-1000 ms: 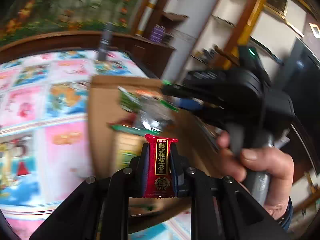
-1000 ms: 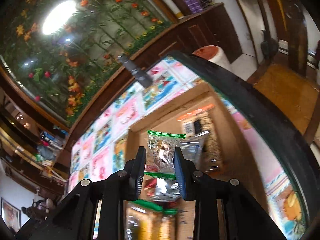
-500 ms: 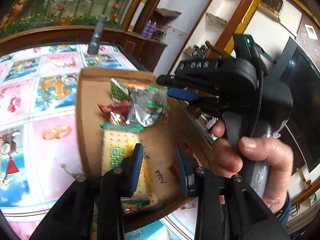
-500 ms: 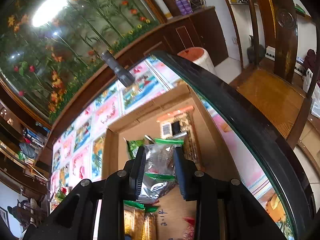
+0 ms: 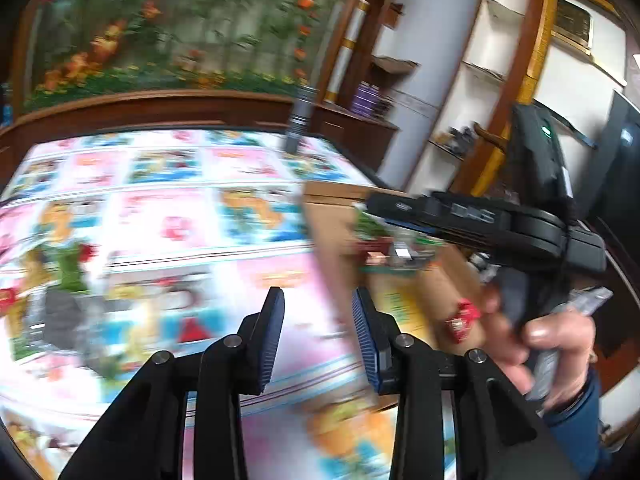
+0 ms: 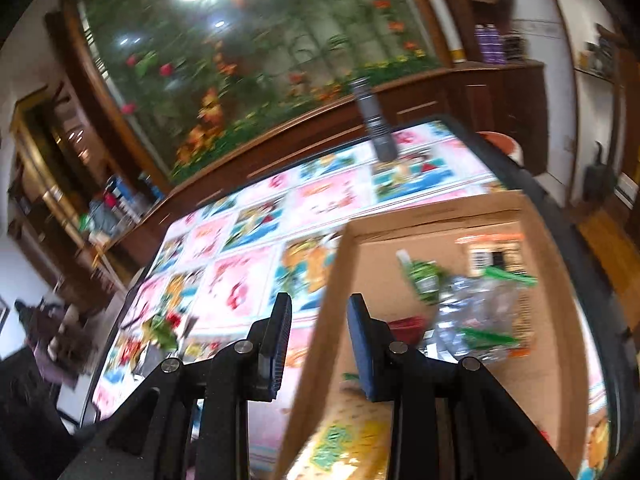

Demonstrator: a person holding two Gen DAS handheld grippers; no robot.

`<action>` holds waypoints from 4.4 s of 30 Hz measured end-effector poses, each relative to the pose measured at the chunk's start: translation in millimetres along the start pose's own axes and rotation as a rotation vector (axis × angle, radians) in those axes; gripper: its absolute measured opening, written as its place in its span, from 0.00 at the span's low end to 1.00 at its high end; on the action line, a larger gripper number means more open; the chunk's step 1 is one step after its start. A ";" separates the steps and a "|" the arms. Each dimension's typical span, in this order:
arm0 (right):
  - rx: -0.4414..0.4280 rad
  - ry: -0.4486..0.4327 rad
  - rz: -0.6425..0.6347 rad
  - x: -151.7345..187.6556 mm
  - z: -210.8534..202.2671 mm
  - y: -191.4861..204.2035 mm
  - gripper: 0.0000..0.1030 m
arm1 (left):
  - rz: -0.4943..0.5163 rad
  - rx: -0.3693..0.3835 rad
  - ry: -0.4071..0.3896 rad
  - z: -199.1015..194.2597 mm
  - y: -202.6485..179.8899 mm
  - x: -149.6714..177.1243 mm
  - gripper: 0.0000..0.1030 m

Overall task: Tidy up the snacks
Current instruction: 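Open both tools to drop the packs into the box and withdraw, then grasp a yellow cracker pack with left tool while right tool grasps silver foil bag, then lift the yellow cracker pack and silver foil bag off the table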

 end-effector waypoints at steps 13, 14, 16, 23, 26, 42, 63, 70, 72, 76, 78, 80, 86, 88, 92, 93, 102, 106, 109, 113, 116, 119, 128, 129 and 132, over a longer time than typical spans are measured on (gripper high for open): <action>-0.018 -0.020 -0.164 16.5 3.8 40.3 0.31 | -0.214 -0.296 -0.165 -130.2 155.6 7.2 0.33; -0.020 -0.023 -0.168 16.7 4.1 42.3 0.31 | -0.252 -0.302 -0.175 -137.6 167.8 9.2 0.33; -0.028 -0.027 -0.188 20.2 5.5 49.7 0.31 | -0.321 -0.298 -0.180 -145.5 185.2 14.6 0.33; -0.155 0.082 -0.207 44.0 7.9 105.0 0.38 | -0.343 -0.355 -0.199 -164.4 205.2 13.2 0.33; -0.225 0.146 -0.222 54.9 13.3 142.1 0.41 | -0.327 -0.414 -0.216 -176.7 213.1 10.4 0.33; -0.207 0.326 -0.389 89.8 114.6 270.5 0.43 | -0.415 -0.395 -0.203 -181.9 234.1 20.4 0.33; 0.010 0.193 -0.621 138.7 78.7 246.2 0.61 | -0.352 -0.356 -0.115 -158.0 220.8 22.9 0.42; -0.030 0.229 -0.348 108.9 77.7 183.8 0.61 | -0.267 -0.363 0.022 -123.6 208.0 33.3 0.56; -0.059 0.238 -0.339 109.1 75.3 183.8 0.61 | -0.248 -0.386 0.052 -116.0 208.5 36.6 0.56; -0.068 0.222 -0.379 113.5 70.4 197.4 0.61 | -0.222 -0.435 0.102 -101.7 212.3 38.5 0.55; -0.078 0.212 -0.383 115.7 66.4 202.1 0.61 | -0.227 -0.453 0.126 -94.4 216.4 39.8 0.37; -0.081 0.197 -0.380 114.0 63.6 204.4 0.61 | -0.208 -0.487 0.150 -88.0 218.1 41.4 0.35; -0.077 0.190 -0.373 113.0 64.6 205.8 0.62 | -0.156 -0.551 0.142 -83.9 213.6 41.2 0.29; -0.069 0.183 -0.376 112.1 65.3 206.4 0.62 | -0.139 -0.534 0.129 -84.3 206.8 40.0 0.28; -0.068 0.166 -0.365 108.3 63.6 204.7 0.62 | -0.048 -0.569 0.077 -89.9 188.9 30.8 0.28; -0.066 0.163 -0.363 107.5 63.3 204.0 0.62 | -0.023 -0.580 0.058 -91.9 183.9 27.9 0.28; -0.059 0.142 -0.346 102.1 61.1 201.8 0.62 | 0.121 -0.664 -0.059 -106.7 159.0 8.0 0.28; -0.064 0.137 -0.341 100.8 59.8 201.4 0.62 | 0.126 -0.665 -0.062 -108.1 158.1 6.8 0.28; -0.064 0.134 -0.339 100.3 59.4 201.2 0.61 | 0.126 -0.669 -0.066 -109.6 157.2 6.5 0.28; -0.065 0.132 -0.336 99.8 58.2 201.0 0.61 | 0.128 -0.675 -0.066 -111.4 156.3 6.9 0.28; -0.067 0.131 -0.333 99.3 57.5 200.6 0.61 | 0.128 -0.676 -0.066 -111.4 156.4 7.0 0.28; -0.067 0.130 -0.331 98.3 56.0 200.6 0.61 | 0.128 -0.677 -0.065 -111.3 156.4 7.2 0.29; -0.068 0.126 -0.315 94.1 54.2 197.4 0.61 | 0.129 -0.677 -0.066 -113.2 156.2 7.2 0.29; -0.067 0.125 -0.313 93.6 54.4 196.9 0.61 | 0.129 -0.677 -0.066 -113.7 156.1 7.0 0.29; -0.068 0.122 -0.306 91.2 53.3 195.2 0.61 | 0.129 -0.679 -0.065 -113.1 156.2 7.6 0.29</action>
Point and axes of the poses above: each gripper's, at about its wrist camera, not at the fingertips, and z roughly the way its jaws point, y to its left, x to its underside, the point moved 8 cm from there along z, roughly the way its jaws point, and after that the axes turned 15 degrees about x, right-handed, at the moved point
